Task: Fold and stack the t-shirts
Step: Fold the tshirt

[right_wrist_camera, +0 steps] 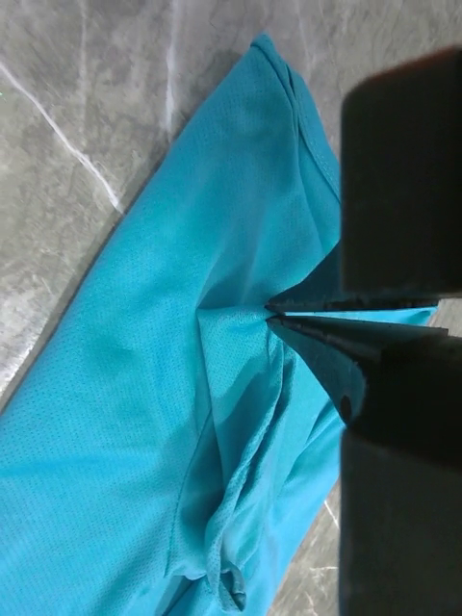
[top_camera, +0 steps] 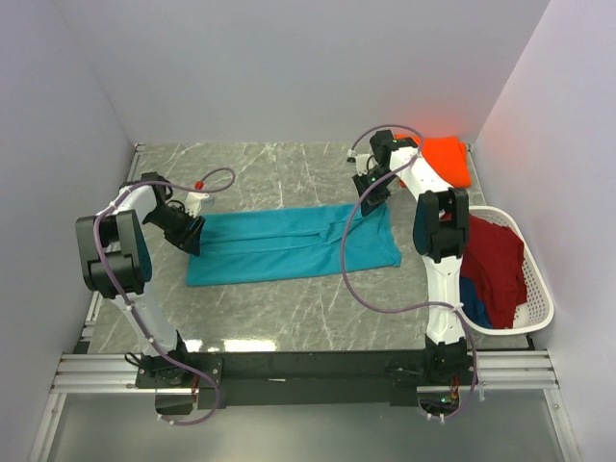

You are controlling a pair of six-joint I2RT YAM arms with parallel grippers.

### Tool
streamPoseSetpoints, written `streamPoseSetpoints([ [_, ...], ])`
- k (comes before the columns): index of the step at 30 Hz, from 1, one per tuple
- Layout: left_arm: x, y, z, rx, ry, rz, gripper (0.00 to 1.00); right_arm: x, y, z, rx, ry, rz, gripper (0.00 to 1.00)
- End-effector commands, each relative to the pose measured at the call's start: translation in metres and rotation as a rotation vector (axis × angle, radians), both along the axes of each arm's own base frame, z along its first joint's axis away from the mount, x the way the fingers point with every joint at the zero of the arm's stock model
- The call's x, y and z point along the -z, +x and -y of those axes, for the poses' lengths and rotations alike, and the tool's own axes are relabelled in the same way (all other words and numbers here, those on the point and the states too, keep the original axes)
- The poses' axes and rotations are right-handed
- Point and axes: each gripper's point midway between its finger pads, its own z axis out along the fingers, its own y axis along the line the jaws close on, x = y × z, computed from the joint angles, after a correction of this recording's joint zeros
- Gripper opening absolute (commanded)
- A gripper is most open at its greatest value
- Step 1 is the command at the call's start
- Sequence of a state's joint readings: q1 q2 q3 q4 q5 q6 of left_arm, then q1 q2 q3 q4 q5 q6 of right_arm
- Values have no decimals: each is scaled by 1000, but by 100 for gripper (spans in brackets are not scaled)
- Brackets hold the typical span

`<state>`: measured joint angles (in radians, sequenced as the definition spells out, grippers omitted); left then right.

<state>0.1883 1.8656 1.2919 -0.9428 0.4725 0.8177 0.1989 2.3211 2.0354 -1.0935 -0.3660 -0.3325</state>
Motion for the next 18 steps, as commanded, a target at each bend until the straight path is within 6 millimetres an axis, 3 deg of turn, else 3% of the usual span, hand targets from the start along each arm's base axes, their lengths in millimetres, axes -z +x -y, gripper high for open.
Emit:
streamPoseSetpoints([
  [1,-8,16,1,34,0,57,47,-4,8,-5,-2,-2,18,10],
  [3,-7,18,3,39,-1,62,45,-4,9,-4,3,-4,20,0],
  [13,-6,24,6,42,3,71,22,-12,11,-6,11,8,40,0],
  [18,-8,25,2,30,25,76,4,-20,17,-8,21,16,74,0],
])
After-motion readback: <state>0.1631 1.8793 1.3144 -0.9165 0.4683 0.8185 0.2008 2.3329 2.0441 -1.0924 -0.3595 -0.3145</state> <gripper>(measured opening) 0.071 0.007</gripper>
